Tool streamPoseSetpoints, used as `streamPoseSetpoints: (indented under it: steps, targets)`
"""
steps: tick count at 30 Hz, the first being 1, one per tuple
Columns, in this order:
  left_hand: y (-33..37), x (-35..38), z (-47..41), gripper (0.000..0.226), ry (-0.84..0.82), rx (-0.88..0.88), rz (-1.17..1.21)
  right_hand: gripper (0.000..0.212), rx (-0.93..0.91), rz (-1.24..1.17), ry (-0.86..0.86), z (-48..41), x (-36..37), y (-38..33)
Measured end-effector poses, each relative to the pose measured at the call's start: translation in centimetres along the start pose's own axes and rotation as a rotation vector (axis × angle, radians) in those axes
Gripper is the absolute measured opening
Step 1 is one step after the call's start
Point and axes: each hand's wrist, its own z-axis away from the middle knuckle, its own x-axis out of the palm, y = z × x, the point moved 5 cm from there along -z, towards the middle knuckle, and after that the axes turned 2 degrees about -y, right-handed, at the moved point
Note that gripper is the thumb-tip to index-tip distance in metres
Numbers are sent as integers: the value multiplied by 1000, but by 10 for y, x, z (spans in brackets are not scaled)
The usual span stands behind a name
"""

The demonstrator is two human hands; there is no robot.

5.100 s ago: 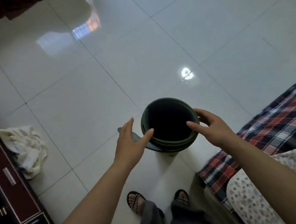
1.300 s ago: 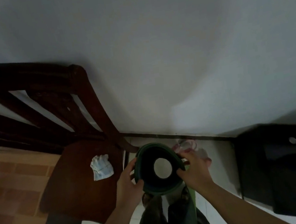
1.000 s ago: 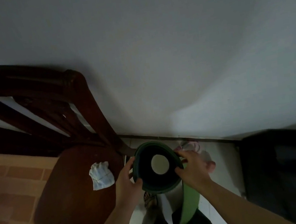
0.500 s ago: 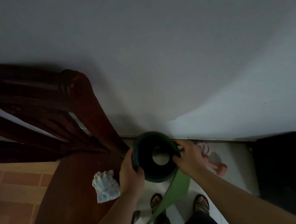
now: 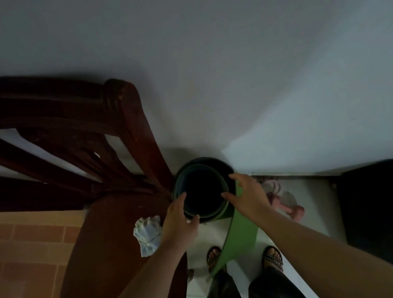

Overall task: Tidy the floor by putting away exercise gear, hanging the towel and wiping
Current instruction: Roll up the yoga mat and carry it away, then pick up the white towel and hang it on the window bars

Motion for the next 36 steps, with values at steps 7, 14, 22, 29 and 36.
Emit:
streamPoseSetpoints:
  steps: [7,14,22,29,36]
  targets:
    - [51,-32,50,62,-86,199,-137,59,-38,49,-3,70,-45,-24]
    - [110,-48,94,58,-122,441,-261,59,-16,-19,109,148,-87,-30]
    - [150,-30,132,56,-183,680,-346,61,22,-39,261,237,-119,-16]
    - [191,19,185,57,-303,849,-431,62,139,-79,352,317,-134,34]
    - [242,99,273,56,-349,1075,-565,63,208,-84,494,426,-152,98]
